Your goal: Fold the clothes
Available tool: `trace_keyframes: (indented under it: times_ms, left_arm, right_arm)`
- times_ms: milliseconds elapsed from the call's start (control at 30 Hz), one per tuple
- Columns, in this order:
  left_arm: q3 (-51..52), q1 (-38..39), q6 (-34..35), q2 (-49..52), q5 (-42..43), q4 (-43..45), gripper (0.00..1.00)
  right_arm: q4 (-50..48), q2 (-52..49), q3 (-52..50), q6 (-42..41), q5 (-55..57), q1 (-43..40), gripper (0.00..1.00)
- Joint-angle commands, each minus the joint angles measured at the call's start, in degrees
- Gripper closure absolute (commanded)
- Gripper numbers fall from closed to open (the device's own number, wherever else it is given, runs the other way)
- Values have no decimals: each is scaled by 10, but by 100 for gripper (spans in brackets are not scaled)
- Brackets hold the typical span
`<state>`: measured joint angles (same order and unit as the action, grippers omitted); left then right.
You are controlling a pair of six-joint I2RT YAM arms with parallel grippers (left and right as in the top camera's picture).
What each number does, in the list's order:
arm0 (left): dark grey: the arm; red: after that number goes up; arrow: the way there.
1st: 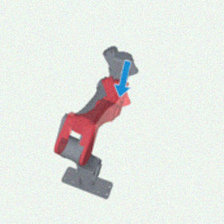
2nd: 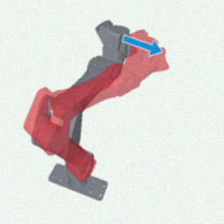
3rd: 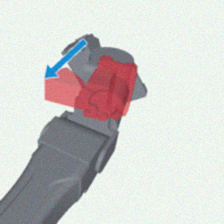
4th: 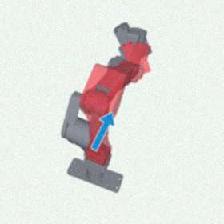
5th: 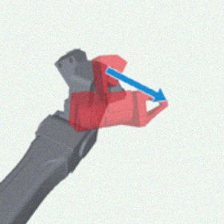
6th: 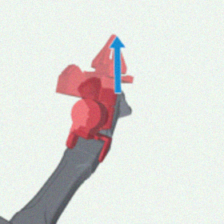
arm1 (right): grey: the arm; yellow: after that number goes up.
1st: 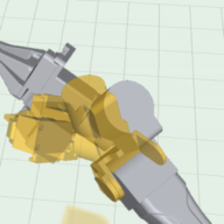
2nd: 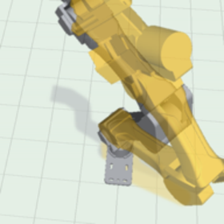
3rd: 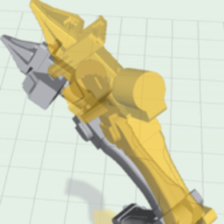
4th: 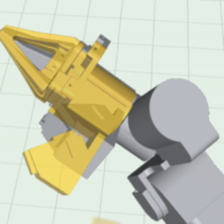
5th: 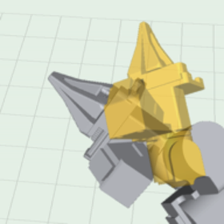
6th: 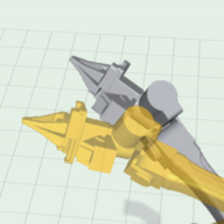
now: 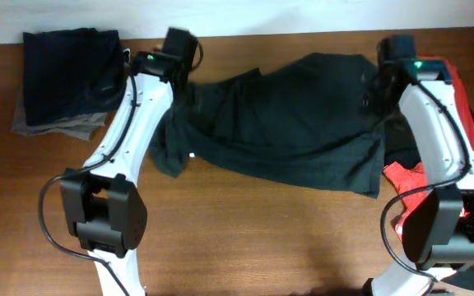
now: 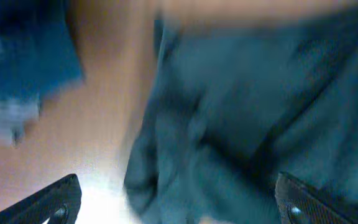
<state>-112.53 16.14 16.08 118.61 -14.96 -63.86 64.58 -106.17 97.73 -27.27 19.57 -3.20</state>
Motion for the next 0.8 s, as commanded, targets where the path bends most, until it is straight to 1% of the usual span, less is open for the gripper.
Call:
trace_keyframes:
  times_ms: [0,67,133,233,333,433,500,567,767]
  left_arm:
    - [-21,-2,-69,3,42,66,1]
    - [-21,-2,-99,13,78,115,1]
    - [-21,-2,-123,29,97,155,1]
    - [-21,-3,-147,62,97,198,1]
    - [-21,-10,-175,94,96,240,1]
    - [-22,-22,-181,124,101,280,1]
    - [-22,-30,-207,143,135,301,1]
    - [-23,-36,-217,158,149,313,1]
    - [-23,-47,-224,183,152,321,1]
  right_arm:
    - [-53,5,23,98,-57,-3,1]
    - [-85,0,23,115,-85,-3,1]
    - [-107,-7,23,121,-110,-3,1]
    - [-130,-18,23,136,-137,-3,1]
    - [-141,-26,23,136,-140,-3,1]
    - [-143,-31,22,136,-145,-3,1]
    - [-139,-32,21,136,-155,-3,1]
    - [-134,-33,21,137,-160,-3,1]
    - [-110,-33,21,138,-162,-3,1]
